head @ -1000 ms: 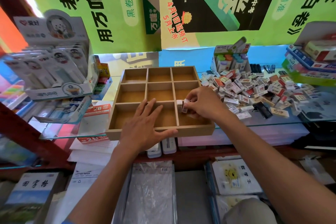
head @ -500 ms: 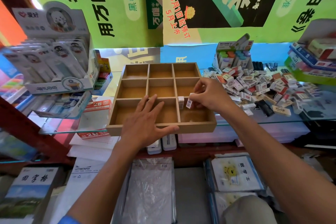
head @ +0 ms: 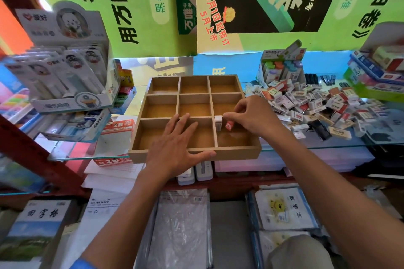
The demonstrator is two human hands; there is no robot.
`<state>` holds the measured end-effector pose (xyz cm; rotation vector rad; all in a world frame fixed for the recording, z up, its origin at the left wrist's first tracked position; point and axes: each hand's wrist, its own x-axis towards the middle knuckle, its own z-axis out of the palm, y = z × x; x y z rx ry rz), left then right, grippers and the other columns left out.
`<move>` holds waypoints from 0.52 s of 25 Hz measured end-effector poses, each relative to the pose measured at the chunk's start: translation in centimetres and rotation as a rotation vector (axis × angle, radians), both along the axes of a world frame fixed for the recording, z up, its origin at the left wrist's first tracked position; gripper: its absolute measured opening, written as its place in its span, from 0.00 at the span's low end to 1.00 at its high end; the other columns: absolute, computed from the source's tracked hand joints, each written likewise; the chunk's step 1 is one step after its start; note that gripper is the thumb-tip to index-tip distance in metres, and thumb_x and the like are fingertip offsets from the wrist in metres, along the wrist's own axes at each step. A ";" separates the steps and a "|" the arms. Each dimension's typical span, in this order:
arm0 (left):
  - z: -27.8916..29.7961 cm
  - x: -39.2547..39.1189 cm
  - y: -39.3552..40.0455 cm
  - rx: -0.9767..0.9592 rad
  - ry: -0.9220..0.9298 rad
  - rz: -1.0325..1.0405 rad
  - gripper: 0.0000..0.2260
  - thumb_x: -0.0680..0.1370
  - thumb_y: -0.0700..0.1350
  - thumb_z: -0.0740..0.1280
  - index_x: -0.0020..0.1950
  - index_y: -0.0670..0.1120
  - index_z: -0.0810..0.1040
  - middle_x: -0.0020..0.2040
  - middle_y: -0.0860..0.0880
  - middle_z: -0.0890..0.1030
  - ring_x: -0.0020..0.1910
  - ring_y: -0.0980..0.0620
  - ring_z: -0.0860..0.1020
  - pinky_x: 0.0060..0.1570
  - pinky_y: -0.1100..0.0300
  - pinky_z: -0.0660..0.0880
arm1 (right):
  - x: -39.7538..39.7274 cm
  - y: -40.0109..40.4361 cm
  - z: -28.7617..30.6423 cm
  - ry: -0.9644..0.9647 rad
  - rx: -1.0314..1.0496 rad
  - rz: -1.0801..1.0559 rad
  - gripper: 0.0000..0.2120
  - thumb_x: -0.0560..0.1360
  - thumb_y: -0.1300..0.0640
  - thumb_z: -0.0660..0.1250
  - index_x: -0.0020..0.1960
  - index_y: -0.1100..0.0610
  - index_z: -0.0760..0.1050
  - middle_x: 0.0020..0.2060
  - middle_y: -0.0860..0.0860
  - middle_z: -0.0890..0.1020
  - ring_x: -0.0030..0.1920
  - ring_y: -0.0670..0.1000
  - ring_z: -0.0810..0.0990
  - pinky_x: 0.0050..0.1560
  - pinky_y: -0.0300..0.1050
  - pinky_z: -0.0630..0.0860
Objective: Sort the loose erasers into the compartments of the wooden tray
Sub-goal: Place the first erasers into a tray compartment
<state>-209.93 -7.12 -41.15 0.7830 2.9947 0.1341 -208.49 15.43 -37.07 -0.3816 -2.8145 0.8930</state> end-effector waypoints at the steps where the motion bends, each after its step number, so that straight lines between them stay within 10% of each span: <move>1: 0.0 0.0 0.0 -0.002 0.000 -0.001 0.48 0.63 0.81 0.46 0.80 0.59 0.52 0.81 0.57 0.43 0.79 0.52 0.39 0.68 0.39 0.66 | -0.1 0.0 0.1 -0.001 0.021 -0.018 0.11 0.73 0.45 0.74 0.43 0.53 0.79 0.40 0.48 0.81 0.41 0.46 0.78 0.43 0.43 0.77; 13: -0.2 -0.1 0.1 0.004 0.002 -0.001 0.48 0.64 0.81 0.47 0.79 0.59 0.53 0.81 0.57 0.43 0.79 0.52 0.40 0.68 0.40 0.67 | -0.5 -1.9 -0.1 -0.175 -0.304 -0.109 0.09 0.81 0.51 0.63 0.56 0.55 0.75 0.43 0.54 0.83 0.36 0.50 0.85 0.42 0.50 0.84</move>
